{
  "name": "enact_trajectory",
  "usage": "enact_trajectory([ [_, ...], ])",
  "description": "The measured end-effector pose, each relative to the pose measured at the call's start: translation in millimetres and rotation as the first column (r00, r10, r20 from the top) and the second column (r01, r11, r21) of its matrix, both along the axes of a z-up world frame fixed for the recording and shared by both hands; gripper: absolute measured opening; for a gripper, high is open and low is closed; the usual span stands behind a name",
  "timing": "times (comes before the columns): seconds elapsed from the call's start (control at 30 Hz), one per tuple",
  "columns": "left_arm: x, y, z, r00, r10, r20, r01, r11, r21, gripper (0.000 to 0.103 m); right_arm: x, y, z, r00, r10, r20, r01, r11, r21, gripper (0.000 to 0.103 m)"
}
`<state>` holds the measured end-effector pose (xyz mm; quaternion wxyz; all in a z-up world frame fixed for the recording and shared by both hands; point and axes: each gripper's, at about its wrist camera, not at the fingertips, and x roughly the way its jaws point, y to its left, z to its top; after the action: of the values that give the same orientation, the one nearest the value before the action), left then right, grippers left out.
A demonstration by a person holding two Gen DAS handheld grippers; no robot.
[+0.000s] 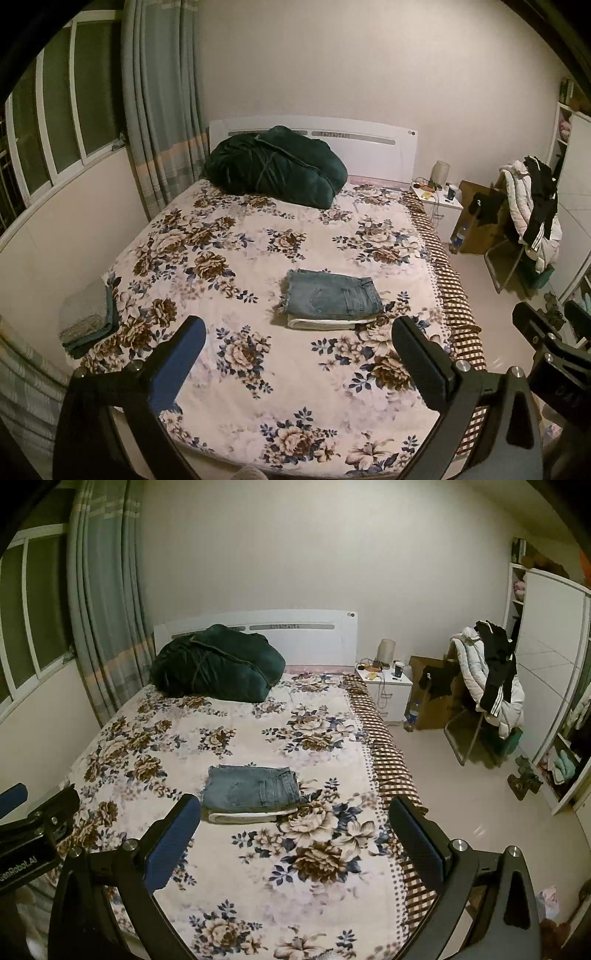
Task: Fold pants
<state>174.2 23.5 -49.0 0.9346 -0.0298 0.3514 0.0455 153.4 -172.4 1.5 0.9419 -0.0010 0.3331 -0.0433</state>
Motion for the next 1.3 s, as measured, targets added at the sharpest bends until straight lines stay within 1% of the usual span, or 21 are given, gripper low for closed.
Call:
enact_trajectory([
  [0.1, -1.1, 1.4, 1.7, 1.0, -0.001, 0.001, 0.001, 1.0, 0.0, 0.103, 0.3, 0.1, 3.0, 1.0, 0.006, -0.002, -0.006, 1.0, 0.002, 0.103],
  [0.2, -4.1, 1.7, 3.6, 1.0, 0.001, 0.004, -0.001, 1.0, 0.005, 0.103, -5.9, 2.7, 14.3, 1.0, 0.013, -0.002, -0.013, 1.0, 0.0, 0.103],
  [0.37, -4.9, 1.2, 3.5, 1.0, 0.003, 0.005, -0.003, 1.0, 0.005, 0.103, -10.2, 4.7, 24.9, 1.0, 0.018, -0.004, -0.018, 1.0, 0.001, 0.103],
  [0.4, -4.9, 1.2, 3.0, 1.0, 0.005, 0.003, -0.005, 1.0, 0.008, 0.103, -4.6, 6.9, 22.4, 1.0, 0.02, -0.006, -0.02, 1.0, -0.001, 0.103],
  [0.5, -8.4, 3.6, 9.3, 1.0, 0.004, 0.004, -0.004, 1.0, 0.014, 0.103, -6.6, 7.6, 23.9, 1.0, 0.023, -0.008, -0.023, 1.0, -0.001, 0.103],
  [0.67, -7.8, 3.7, 11.5, 1.0, 0.011, 0.002, -0.011, 1.0, 0.018, 0.103, -9.3, 9.6, 24.2, 0.999, 0.033, -0.01, -0.033, 0.999, 0.006, 0.103],
  [0.87, -11.1, 5.6, 19.6, 1.0, 0.014, -0.004, -0.013, 0.999, 0.03, 0.103, -6.2, 11.2, 19.8, 0.999, 0.037, -0.003, -0.037, 0.999, 0.007, 0.103],
  [1.3, -15.0, 0.9, 19.4, 1.0, 0.017, -0.003, -0.017, 0.999, 0.035, 0.103, -4.5, 10.3, 20.7, 0.999, 0.043, -0.008, -0.042, 0.999, 0.01, 0.103],
])
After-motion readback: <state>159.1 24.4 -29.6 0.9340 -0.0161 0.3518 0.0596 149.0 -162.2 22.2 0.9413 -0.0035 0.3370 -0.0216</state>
